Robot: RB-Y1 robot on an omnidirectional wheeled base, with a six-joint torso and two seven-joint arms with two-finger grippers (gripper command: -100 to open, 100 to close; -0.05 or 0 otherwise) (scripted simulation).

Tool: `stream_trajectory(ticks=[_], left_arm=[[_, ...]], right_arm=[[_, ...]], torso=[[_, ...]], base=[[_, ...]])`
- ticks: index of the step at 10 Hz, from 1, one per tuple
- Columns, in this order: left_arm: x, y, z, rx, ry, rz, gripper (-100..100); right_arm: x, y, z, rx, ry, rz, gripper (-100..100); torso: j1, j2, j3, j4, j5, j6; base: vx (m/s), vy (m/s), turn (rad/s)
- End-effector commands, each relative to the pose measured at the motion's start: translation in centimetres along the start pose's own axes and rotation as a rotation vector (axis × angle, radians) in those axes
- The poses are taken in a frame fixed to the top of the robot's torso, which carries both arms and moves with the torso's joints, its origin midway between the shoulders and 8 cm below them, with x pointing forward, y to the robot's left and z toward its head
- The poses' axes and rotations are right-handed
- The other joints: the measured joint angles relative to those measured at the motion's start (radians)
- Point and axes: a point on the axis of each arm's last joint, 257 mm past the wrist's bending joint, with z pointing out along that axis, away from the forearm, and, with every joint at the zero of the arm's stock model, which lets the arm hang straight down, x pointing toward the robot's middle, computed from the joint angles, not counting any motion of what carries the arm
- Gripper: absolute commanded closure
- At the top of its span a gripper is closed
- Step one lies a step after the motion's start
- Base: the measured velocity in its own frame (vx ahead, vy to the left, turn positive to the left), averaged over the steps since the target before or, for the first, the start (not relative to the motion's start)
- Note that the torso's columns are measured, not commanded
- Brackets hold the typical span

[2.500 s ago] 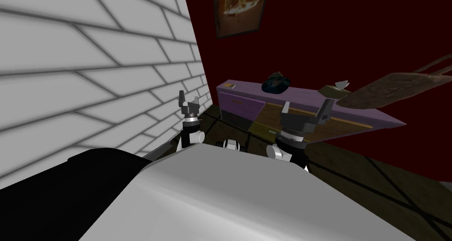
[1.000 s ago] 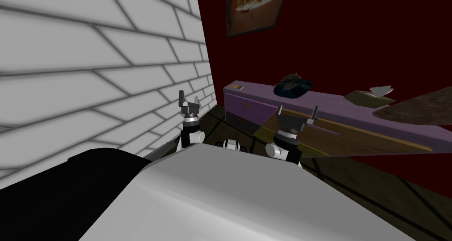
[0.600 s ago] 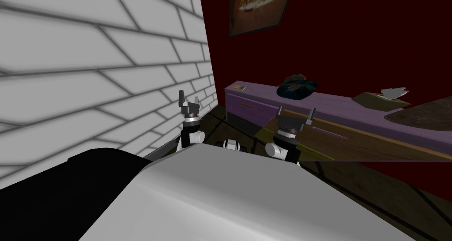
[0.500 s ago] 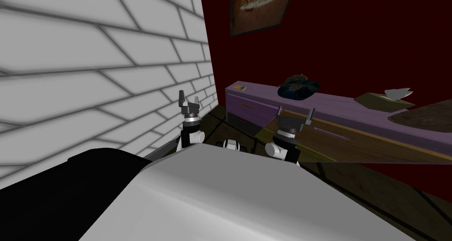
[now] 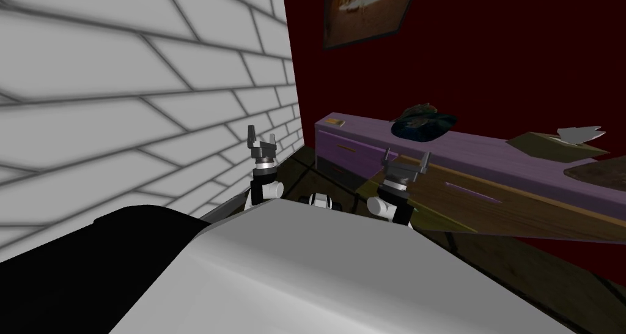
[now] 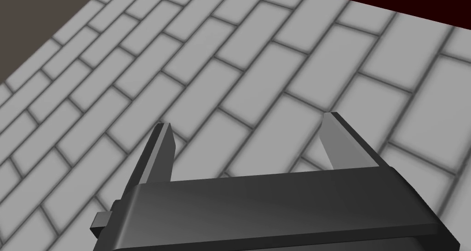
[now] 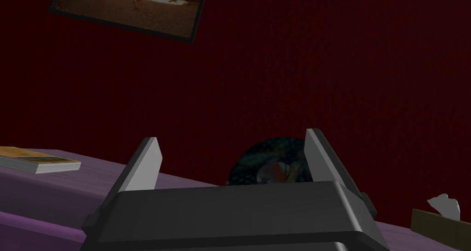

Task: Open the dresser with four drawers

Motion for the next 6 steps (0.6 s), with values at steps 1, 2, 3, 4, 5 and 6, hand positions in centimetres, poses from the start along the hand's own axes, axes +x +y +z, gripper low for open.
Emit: stream_trajectory(ticks=[1,2,3,4,5,6], left_arm=[[0.0,0.0,0.0,0.0,0.0,0.0,0],[0.0,0.0,0.0,0.0,0.0,0.0,0],[0.0,0.0,0.0,0.0,0.0,0.0,0],[0.0,0.0,0.0,0.0,0.0,0.0,0],[0.0,0.0,0.0,0.0,0.0,0.0,0],[0.0,0.0,0.0,0.0,0.0,0.0,0]], right_arm=[[-1.5,0.1,-0.4,-0.011,-0.031,0.097,-100],[-1.5,0.1,-0.4,-0.012,-0.031,0.112,-100],[-2.9,0.2,-0.6,-0.023,-0.059,0.165,-100],[-2.9,0.2,-0.6,-0.024,-0.059,0.192,-100],[-2.9,0.2,-0.6,-0.024,-0.059,0.197,-100],[-4.3,0.3,-0.9,-0.039,-0.089,0.252,-100]], torso=[[0.002,-0.001,-0.001,0.0,0.0,0.0],[0.001,-0.001,0.0,0.0,0.0,0.0],[-0.001,0.001,0.001,0.0,0.0,0.0],[0.0,0.0,0.0,0.0,0.0,0.0],[0.0,0.0,0.0,0.0,0.0,0.0],[0.0,0.001,0.001,0.0,0.0,0.0]], base=[[0.05,0.043,0.042],[0.022,0.019,-0.007],[0.039,0.033,0.076],[0.045,0.036,0.047],[0.019,0.019,0.0],[0.033,0.026,0.063]])
